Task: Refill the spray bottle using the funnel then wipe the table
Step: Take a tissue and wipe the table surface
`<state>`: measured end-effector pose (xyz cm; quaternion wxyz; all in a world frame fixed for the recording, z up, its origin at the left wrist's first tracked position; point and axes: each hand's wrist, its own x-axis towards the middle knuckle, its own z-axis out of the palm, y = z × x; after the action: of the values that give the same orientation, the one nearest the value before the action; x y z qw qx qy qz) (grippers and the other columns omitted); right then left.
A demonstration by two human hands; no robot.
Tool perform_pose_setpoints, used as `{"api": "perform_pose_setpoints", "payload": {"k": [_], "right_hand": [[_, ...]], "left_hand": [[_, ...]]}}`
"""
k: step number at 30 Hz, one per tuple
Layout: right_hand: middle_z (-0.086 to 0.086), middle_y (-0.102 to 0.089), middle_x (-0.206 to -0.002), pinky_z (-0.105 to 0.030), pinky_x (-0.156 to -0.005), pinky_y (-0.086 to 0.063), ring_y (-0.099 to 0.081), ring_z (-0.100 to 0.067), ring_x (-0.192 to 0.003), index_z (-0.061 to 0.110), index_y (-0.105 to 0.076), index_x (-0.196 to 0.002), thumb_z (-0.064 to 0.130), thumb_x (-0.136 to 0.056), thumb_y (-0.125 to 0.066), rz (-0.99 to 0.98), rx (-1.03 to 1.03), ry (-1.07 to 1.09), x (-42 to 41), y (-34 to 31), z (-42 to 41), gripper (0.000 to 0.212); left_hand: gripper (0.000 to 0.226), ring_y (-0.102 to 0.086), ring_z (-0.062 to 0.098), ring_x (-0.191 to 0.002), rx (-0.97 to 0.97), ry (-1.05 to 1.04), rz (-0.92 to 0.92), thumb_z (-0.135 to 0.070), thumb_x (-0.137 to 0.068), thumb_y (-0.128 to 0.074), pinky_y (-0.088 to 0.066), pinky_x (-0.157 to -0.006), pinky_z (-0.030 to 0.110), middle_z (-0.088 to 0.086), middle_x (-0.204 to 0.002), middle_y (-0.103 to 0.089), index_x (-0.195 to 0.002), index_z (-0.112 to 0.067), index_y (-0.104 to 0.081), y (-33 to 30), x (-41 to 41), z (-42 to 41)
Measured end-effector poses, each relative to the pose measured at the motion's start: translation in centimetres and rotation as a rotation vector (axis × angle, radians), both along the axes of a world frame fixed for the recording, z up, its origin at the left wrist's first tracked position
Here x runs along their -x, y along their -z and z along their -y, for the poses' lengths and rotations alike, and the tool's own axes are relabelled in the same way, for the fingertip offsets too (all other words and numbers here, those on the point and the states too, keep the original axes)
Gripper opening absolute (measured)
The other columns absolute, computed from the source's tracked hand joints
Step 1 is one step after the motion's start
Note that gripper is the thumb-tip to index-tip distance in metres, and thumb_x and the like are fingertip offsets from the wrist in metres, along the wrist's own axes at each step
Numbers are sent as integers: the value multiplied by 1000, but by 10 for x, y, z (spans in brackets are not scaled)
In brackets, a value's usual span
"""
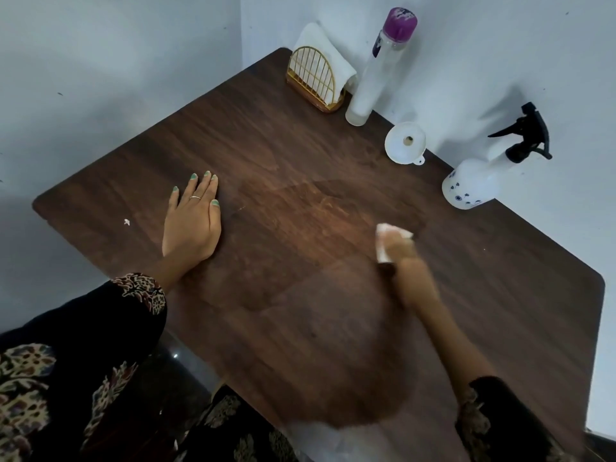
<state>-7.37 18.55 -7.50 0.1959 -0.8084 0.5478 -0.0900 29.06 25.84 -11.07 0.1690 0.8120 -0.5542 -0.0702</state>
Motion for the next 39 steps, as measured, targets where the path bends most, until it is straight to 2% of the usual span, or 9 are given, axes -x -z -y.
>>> {"api": "perform_pose_setpoints", "payload": {"k": [4,8,10,16,21,26,29,31,39], "right_hand": [[-10,-25,-154,-38,-106,-31,-22,-27,-142,7,-31,-145,-12,-84,-43,-229,26,304,41,15,27,65],[7,-55,-120,-33,-108,-34,-49,-7,-111,22,-53,-122,44,-101,-32,-130,165,218,-37,16,-29,37],[11,-55,-102,-40,-102,-43,-51,-4,-97,23,-58,-104,51,-98,-36,110,197,59,-91,24,-83,37],[-9,-52,-139,-40,-108,-39,-45,-22,-131,5,-51,-132,10,-95,-40,23,213,-620,-117,49,-161,39],[12,-57,-132,-35,-111,-34,-48,-1,-124,29,-56,-128,42,-97,-47,168,59,14,-15,6,-71,35],[-15,-30,-151,-49,-109,-31,-22,-39,-137,4,-36,-143,-18,-75,-46,-152,-10,491,73,12,-18,72],[-18,-48,-126,-42,-102,-36,-41,-21,-114,1,-51,-122,-14,-85,-39,7,139,562,25,26,-40,41],[-16,-53,-111,-32,-98,-35,-39,-8,-95,3,-53,-104,-9,-96,-32,-24,228,400,-24,39,-78,25],[-16,-52,-137,-43,-108,-37,-44,-33,-131,-1,-48,-133,6,-97,-34,96,249,-366,-131,49,-182,38]], "left_hand": [[49,-18,23,-145,5,0,4,-18,-99,-28,-10,-118,44,5,-154,-29,-147,-10,-28,0,0,0],[51,-19,24,-145,4,4,10,-21,-97,-24,-12,-117,45,6,-153,-31,-146,-9,-29,2,0,0],[55,-20,24,-145,-3,3,17,-24,-95,-21,-13,-117,46,6,-153,-31,-146,-9,-29,2,-1,0],[56,-19,23,-145,-11,3,16,-26,-93,-19,-12,-117,45,5,-154,-30,-147,-10,-29,2,-1,1],[49,-18,24,-145,-2,3,9,-18,-98,-28,-11,-117,45,6,-154,-30,-147,-9,-29,2,0,1],[49,-20,25,-145,6,2,12,-17,-98,-29,-12,-117,45,7,-153,-31,-146,-8,-30,0,1,0],[49,-20,25,-145,4,1,11,-18,-98,-29,-12,-117,46,7,-153,-31,-146,-8,-30,0,1,1],[49,-19,25,-145,3,2,10,-17,-98,-29,-12,-117,46,7,-154,-30,-146,-8,-29,1,1,1],[48,-20,26,-144,21,6,5,-16,-98,-31,-12,-116,47,8,-153,-31,-145,-8,-31,2,0,1]]}}
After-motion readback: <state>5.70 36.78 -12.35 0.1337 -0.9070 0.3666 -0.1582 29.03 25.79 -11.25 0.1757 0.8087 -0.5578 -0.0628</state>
